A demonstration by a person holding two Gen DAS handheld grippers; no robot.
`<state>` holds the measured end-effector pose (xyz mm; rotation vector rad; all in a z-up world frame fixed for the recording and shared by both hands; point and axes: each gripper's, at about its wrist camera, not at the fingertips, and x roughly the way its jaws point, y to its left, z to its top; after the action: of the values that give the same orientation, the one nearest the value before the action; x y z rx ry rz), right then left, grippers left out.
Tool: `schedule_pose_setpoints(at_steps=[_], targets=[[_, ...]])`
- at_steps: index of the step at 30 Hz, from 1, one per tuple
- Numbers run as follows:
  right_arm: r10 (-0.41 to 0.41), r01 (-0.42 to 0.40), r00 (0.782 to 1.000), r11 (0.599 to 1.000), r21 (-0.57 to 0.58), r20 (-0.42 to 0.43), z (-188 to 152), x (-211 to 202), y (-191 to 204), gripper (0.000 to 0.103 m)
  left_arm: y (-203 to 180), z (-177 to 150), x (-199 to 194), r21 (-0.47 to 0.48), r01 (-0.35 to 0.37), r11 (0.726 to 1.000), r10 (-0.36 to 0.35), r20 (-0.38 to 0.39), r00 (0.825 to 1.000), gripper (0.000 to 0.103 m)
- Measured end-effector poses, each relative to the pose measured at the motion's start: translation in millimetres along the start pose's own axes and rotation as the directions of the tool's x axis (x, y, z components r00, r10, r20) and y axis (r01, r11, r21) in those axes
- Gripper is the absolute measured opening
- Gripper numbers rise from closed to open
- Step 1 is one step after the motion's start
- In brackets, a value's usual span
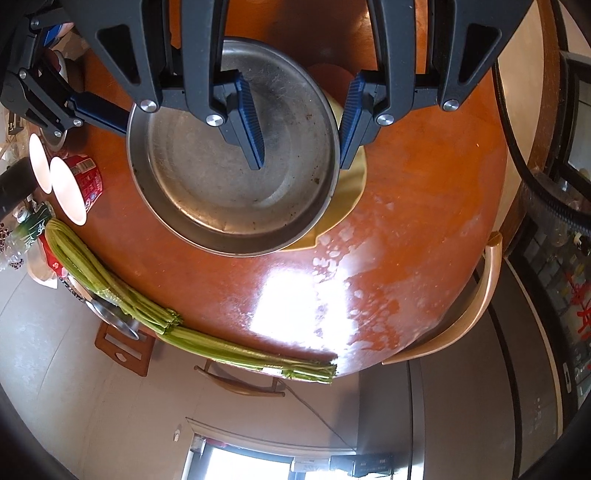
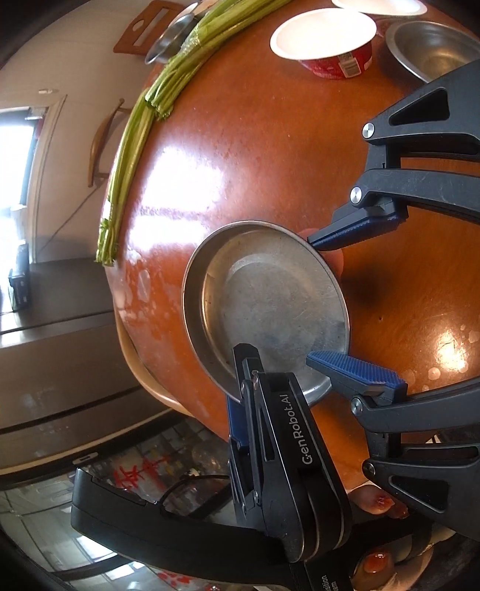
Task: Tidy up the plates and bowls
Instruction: 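Lift the silver pan with the left tool over the yellow plate stack, then lower the silver pan onto the yellow shell plate with the left tool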
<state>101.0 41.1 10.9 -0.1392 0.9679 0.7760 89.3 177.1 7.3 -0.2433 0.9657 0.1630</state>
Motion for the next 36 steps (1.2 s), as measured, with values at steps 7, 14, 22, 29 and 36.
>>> schedule_pose_setpoints(at_steps=[7,14,22,29,36], targets=[[0.012,-0.012,1.000,1.000,-0.010,-0.027,1.9,9.1,1.6,0.059,8.5,-6.8,7.8,-0.007,0.000,1.000,0.000,-0.030,1.000,0.040],[0.011,-0.012,0.999,1.000,-0.009,-0.034,5.0,15.2,0.6,0.059,10.9,-4.2,10.3,-0.006,0.001,1.000,-0.001,-0.031,1.000,0.040],[0.009,-0.009,0.999,1.000,-0.004,-0.036,8.0,19.5,0.2,0.059,13.4,1.4,13.0,-0.005,0.006,1.000,-0.006,-0.029,1.000,0.040],[0.014,-0.014,0.999,1.000,0.010,-0.046,9.4,27.3,-1.0,0.059,17.4,5.2,19.1,-0.018,0.008,1.000,-0.009,-0.035,0.999,0.040],[0.004,-0.004,0.999,1.000,0.014,-0.043,9.9,29.9,-2.0,0.059,18.8,8.4,24.1,-0.021,0.012,1.000,-0.013,-0.039,0.999,0.040]])
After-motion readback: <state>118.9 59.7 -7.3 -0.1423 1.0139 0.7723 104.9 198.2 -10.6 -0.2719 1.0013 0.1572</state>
